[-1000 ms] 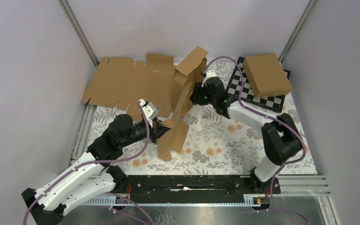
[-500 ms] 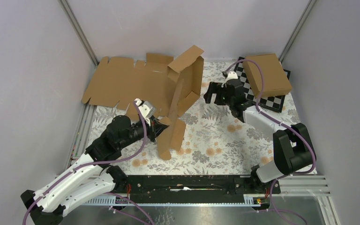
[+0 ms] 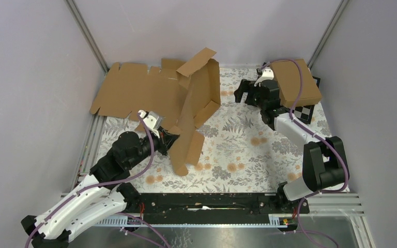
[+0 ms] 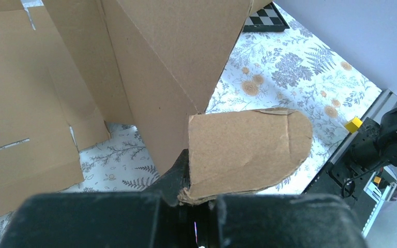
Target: Fold the paper box
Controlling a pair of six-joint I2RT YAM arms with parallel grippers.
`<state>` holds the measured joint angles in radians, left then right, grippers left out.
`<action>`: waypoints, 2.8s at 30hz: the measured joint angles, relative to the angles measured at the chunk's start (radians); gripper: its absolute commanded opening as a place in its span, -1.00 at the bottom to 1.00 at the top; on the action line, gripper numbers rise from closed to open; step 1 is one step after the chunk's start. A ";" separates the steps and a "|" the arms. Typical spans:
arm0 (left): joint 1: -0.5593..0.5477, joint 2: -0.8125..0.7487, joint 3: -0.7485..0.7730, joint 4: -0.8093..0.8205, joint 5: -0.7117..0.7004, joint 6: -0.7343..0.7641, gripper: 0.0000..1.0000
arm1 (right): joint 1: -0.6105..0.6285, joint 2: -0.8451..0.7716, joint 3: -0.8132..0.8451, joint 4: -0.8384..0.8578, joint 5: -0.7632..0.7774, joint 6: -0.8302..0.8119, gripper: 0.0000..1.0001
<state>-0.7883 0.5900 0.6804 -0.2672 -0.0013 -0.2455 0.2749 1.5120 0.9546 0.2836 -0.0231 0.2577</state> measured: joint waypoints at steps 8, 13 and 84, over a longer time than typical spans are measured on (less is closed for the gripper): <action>0.000 0.002 -0.009 -0.001 -0.021 -0.007 -1.00 | 0.000 0.096 0.031 0.202 -0.183 -0.047 0.88; 0.000 0.008 -0.009 -0.002 -0.022 -0.007 -1.00 | 0.000 0.237 0.131 0.269 -0.295 -0.052 0.76; 0.248 0.410 0.642 -0.711 -0.306 -0.455 0.98 | 0.289 -0.439 -0.129 -0.574 0.072 0.175 0.99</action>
<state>-0.5407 1.0000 1.3228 -0.9783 -0.3069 -0.7006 0.5640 1.0729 0.8261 -0.2905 0.0490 0.4332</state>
